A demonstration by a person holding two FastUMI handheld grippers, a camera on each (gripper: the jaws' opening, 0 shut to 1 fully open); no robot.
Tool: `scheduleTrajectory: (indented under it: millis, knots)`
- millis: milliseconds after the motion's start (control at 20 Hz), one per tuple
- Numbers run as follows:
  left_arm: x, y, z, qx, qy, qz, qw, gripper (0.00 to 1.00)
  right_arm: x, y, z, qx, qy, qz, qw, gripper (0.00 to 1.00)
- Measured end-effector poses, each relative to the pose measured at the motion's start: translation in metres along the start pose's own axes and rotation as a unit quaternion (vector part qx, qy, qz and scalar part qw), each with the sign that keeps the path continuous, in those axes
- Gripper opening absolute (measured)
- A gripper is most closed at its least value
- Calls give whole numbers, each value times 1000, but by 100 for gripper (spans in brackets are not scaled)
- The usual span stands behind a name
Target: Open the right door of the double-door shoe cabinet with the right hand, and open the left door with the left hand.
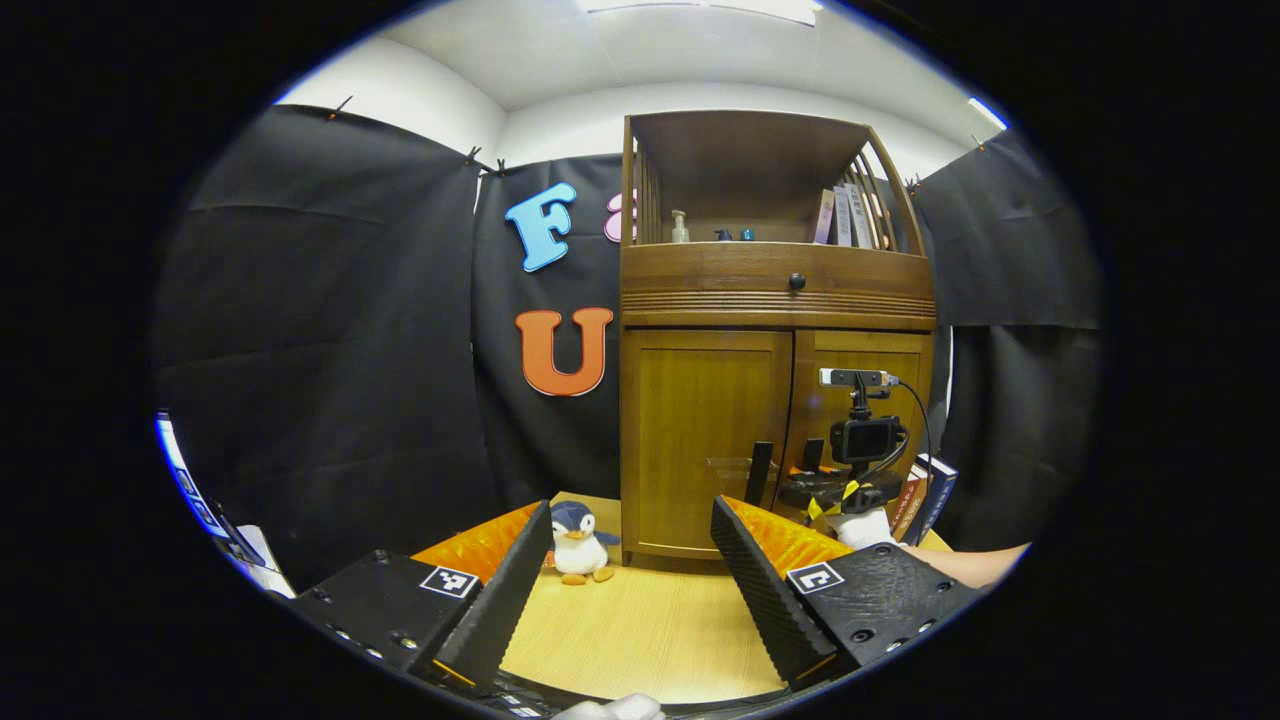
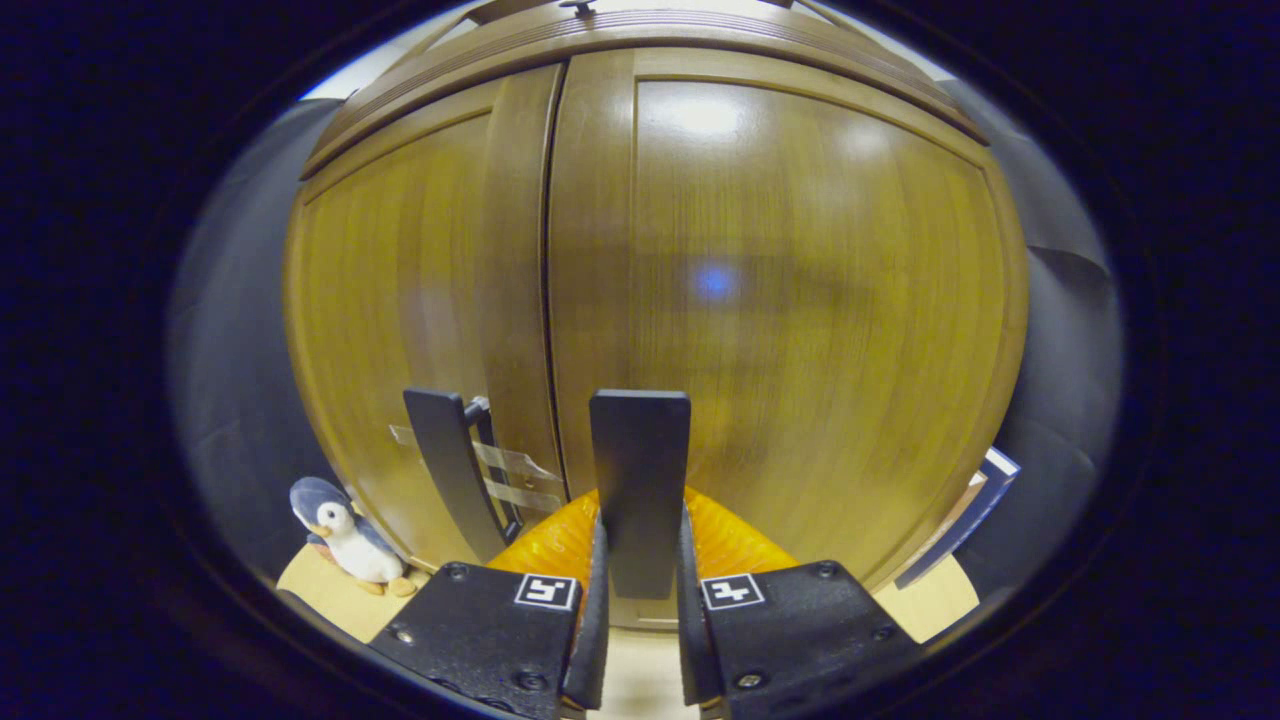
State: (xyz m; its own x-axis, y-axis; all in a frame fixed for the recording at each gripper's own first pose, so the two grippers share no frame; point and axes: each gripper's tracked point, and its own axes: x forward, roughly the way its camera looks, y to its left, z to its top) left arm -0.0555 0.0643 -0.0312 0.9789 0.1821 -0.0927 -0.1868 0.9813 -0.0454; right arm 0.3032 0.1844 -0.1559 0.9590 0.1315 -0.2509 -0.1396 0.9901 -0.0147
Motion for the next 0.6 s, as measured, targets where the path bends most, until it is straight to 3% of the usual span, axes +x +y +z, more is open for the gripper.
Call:
scheduleTrajectory:
  millis: [500, 600]
  knots:
    - [-12, -6, -8, -4, -1, -17, 1000, 96, -64, -11, -20, 6, 2, 31, 1000, 34]
    - [-15, -7, -12, -4, 0, -20, 1000, 96, -75, -15, -24, 6, 3, 34, 999, 29]
